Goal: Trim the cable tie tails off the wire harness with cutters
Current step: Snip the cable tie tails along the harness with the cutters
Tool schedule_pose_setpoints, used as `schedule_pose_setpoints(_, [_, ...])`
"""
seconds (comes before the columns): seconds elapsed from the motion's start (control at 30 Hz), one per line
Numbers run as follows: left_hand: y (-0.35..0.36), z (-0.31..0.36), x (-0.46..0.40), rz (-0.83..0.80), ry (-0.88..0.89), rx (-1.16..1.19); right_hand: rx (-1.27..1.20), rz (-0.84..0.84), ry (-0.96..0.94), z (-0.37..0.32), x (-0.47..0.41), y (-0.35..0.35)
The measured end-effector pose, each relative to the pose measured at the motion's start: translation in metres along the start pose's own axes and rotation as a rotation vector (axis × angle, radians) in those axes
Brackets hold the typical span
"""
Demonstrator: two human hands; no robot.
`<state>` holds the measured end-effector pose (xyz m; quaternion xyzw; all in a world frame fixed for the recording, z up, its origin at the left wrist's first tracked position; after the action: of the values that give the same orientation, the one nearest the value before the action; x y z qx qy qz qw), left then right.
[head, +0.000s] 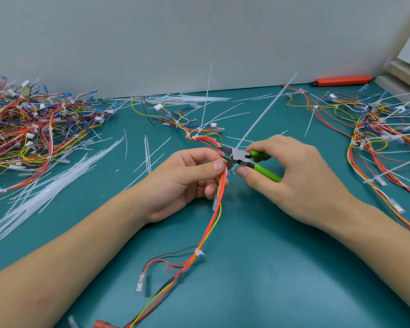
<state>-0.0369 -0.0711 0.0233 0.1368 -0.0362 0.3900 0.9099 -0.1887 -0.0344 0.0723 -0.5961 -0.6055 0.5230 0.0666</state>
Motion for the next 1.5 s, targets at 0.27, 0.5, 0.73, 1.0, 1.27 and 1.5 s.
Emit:
schedule_pose_setpoints(0.27, [-0.001, 0.000, 0.000, 0.000, 0.017, -0.029, -0.022, -0.030, 0.042, 0.005, -0.001, -0.001])
schedule_pose_setpoints(0.5, [-0.001, 0.002, 0.002, -0.023, 0.038, 0.006, 0.094, 0.090, -0.039, -0.011, -0.001, -0.011])
schedule_pose_setpoints(0.73, [0.001, 0.002, 0.004, -0.073, 0.021, 0.036, 0.184, 0.138, -0.142, -0.022, -0.002, -0.016])
schedule_pose_setpoints(1.0, [0.001, 0.002, 0.004, -0.057, 0.019, 0.038, 0.094, 0.054, -0.097, -0.019, -0.005, -0.008])
schedule_pose_setpoints(1.27, [0.001, 0.003, 0.003, -0.034, 0.036, 0.043, -0.232, -0.160, 0.153, -0.001, 0.006, 0.020])
schedule_pose_setpoints(1.5, [-0.005, 0.001, 0.002, 0.001, 0.013, 0.064, -0.364, -0.286, 0.306, 0.011, 0.009, 0.025])
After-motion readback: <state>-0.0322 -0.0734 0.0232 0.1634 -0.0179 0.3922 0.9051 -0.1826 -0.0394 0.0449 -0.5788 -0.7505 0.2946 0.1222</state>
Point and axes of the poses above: each hand's wrist, its own x-axis away from the middle knuckle, its own y-axis out of the palm, z = x × y, the point moved 9 cm from there along -x, towards the middle knuckle, and after that the axes turned 9 degrees about -y, right-handed, at the moved point
